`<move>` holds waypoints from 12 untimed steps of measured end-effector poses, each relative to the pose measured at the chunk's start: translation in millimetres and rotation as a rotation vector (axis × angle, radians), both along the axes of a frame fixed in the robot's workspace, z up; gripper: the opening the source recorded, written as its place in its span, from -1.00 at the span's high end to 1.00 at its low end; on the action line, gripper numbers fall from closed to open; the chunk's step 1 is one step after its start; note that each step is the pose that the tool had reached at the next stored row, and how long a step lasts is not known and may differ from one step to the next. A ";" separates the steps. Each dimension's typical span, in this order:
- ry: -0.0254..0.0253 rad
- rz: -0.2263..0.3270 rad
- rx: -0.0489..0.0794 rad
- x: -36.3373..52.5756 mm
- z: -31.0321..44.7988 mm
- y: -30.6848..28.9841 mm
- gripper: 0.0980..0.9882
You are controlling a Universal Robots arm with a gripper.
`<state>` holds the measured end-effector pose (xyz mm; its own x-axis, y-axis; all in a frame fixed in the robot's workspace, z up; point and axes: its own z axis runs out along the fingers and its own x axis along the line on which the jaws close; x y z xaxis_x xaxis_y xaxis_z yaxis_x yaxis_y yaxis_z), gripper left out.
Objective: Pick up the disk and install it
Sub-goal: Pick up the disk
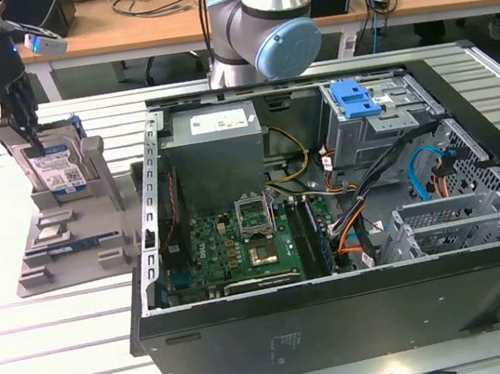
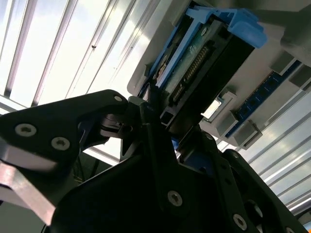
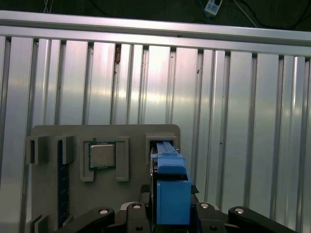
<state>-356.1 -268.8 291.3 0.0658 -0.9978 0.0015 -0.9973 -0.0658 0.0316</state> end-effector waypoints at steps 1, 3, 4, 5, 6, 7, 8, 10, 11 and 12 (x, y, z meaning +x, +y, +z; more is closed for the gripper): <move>0.0000 0.000 0.000 0.0 0.0 0.0 0.40; 0.0000 0.000 0.000 0.1 0.0 0.0 0.40; 0.0000 0.000 0.000 0.2 0.0 0.0 0.40; 0.0000 0.000 0.000 0.2 0.0 0.0 0.40; 0.0000 0.000 0.000 0.2 0.0 0.0 0.40; 0.0000 0.000 0.000 0.2 0.0 0.0 0.40; 0.0000 0.000 0.000 0.3 0.0 0.0 0.40; 0.0000 0.000 0.000 0.4 0.0 0.0 0.40; 0.0000 0.000 0.000 0.5 0.0 0.0 0.40; 0.0001 0.000 0.000 0.5 0.0 0.0 0.40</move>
